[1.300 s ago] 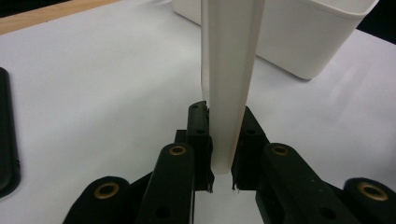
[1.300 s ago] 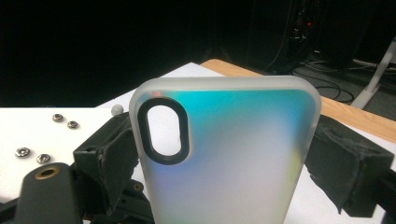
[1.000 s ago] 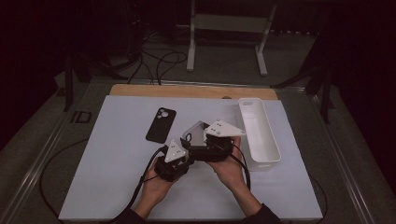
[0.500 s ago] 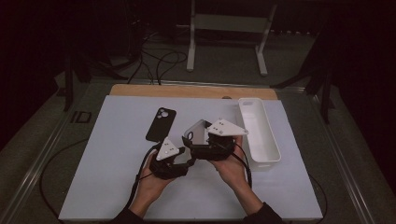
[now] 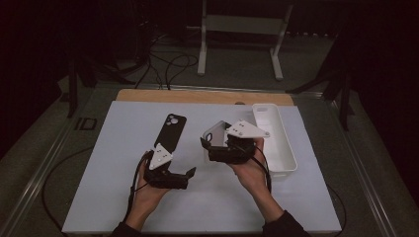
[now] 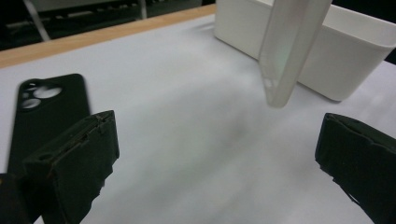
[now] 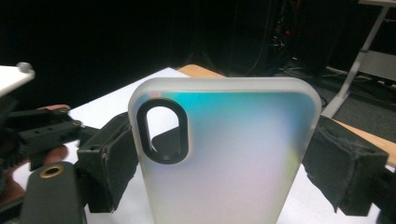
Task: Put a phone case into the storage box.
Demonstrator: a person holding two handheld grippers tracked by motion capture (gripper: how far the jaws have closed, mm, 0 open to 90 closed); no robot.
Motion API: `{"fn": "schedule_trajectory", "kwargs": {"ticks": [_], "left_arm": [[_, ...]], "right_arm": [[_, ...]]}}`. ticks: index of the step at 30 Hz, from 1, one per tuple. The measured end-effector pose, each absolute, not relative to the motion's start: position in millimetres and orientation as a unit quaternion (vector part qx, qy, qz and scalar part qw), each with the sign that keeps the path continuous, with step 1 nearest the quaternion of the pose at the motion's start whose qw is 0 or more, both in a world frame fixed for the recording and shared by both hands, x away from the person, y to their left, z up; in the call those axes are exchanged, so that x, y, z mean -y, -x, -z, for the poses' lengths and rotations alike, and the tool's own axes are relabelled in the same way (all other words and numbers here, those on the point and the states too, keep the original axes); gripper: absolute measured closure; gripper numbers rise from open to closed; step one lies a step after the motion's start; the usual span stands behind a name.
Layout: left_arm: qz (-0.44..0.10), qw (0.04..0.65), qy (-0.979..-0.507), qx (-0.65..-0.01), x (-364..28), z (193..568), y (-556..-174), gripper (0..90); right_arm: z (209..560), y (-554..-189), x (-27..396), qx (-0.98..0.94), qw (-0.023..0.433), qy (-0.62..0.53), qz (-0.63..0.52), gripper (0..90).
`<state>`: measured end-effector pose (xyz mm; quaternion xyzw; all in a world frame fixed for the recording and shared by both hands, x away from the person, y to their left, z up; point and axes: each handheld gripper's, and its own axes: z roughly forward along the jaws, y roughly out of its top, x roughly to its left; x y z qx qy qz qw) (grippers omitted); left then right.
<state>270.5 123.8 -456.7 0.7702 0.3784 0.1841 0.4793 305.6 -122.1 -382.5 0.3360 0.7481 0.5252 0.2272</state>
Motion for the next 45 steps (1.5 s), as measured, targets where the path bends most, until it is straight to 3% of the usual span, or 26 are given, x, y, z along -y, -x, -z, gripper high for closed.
{"fn": "schedule_trajectory", "kwargs": {"ticks": [23, 45], "left_arm": [[-0.249, 0.473, -0.741, -0.408, -196.6, 466.9, -258.2, 0.2], [-0.269, 0.468, -0.727, -0.424, -230.2, 483.4, -244.2, 0.2]], "right_arm": [[372.8, -332.6, 146.4, -0.724, 0.247, -0.374, -0.525, 16.3], [366.2, -360.6, 177.3, -0.697, 0.262, -0.412, -0.525, 16.3]]}}
